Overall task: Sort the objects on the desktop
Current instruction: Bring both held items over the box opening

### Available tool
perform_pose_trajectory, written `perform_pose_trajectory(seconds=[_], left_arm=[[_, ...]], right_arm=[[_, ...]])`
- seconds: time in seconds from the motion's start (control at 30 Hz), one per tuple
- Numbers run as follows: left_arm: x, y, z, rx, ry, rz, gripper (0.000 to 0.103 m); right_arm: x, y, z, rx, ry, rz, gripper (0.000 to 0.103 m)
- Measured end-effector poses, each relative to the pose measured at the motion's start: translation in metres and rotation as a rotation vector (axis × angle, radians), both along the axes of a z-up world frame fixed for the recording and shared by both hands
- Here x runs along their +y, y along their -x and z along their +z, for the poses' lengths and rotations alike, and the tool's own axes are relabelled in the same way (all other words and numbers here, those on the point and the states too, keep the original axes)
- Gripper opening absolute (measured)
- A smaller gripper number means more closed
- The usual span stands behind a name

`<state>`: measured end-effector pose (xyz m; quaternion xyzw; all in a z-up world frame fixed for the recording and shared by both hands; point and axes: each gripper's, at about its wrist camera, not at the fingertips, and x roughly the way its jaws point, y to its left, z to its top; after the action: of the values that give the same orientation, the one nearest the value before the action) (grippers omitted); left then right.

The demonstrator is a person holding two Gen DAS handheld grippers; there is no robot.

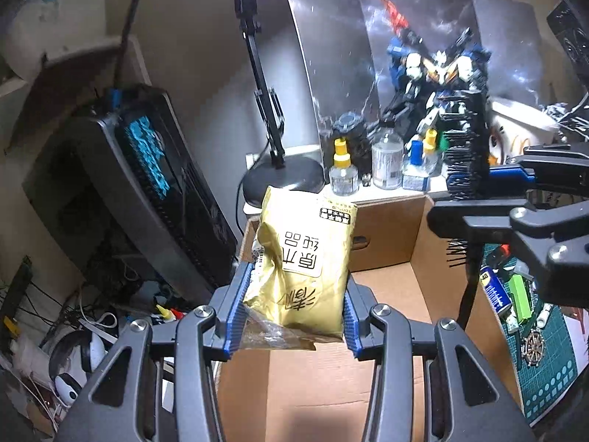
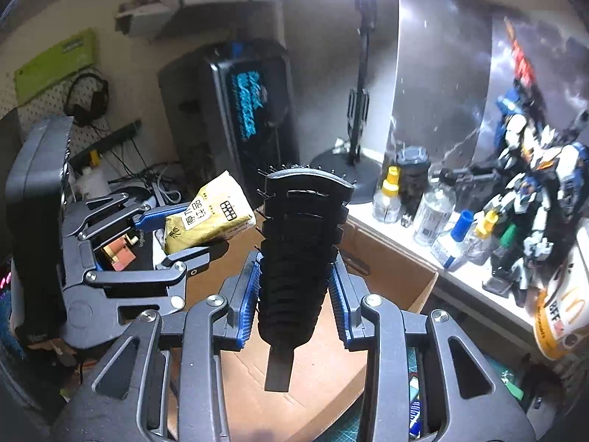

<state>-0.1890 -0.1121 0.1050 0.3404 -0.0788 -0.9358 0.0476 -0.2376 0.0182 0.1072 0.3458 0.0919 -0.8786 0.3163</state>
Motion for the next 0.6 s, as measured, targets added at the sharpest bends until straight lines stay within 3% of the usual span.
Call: perform_pose_trajectory(seconds=[0.33,0.6], left_arm=[[-0.005,0.056,-0.038,-0.161,-0.03,0.026,0.043],[-0.016,0.089,-0.064,-0.272,-0.063,0.07,0.043]], right_arm=[[-0.013,0.068,-0.052,-0.192,-0.035,-0.049,0.033],[-0.015,0.102,-0.078,-0.277,-0.088,-0.087,0.033]])
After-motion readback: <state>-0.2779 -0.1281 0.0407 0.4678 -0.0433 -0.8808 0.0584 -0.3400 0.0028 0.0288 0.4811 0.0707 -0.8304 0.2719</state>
